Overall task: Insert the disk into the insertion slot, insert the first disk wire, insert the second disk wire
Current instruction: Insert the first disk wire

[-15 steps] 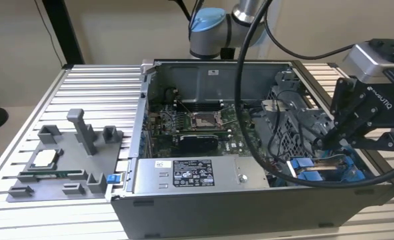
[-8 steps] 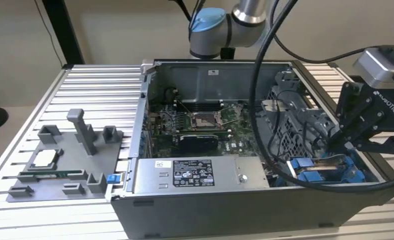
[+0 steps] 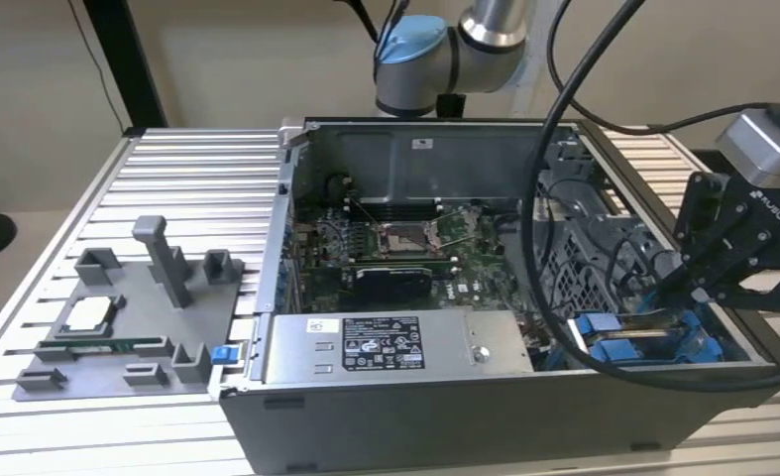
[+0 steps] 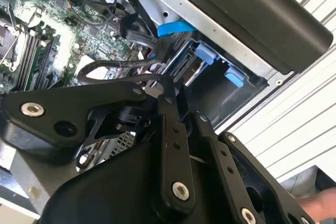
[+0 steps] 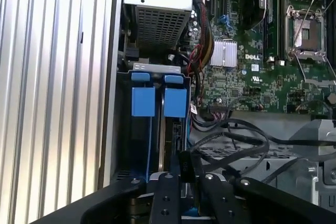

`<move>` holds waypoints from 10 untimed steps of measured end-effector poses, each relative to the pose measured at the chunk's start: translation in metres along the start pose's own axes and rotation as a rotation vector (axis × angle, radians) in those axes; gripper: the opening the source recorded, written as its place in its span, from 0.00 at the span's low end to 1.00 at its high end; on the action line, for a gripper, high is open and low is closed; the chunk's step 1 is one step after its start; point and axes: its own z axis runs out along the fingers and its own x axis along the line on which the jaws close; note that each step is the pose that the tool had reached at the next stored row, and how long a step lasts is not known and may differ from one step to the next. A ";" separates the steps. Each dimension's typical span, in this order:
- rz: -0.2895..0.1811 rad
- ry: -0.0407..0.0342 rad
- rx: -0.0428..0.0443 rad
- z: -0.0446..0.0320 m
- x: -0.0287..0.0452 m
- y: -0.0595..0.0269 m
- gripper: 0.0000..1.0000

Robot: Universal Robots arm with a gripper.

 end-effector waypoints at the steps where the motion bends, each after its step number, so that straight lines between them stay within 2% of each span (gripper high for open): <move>1: 0.001 0.0015 -0.0001 0.0003 0.0001 -0.0001 0.00; 3: 0.001 0.0021 -0.0006 0.0002 0.0001 -0.0003 0.00; 4: 0.001 0.0021 -0.0056 0.0003 0.0002 -0.0022 0.00; 6: 0.004 0.0013 -0.0241 0.0003 0.0004 -0.0079 0.00; 10: 0.011 -0.0004 -0.0742 0.0004 0.0007 -0.0173 0.00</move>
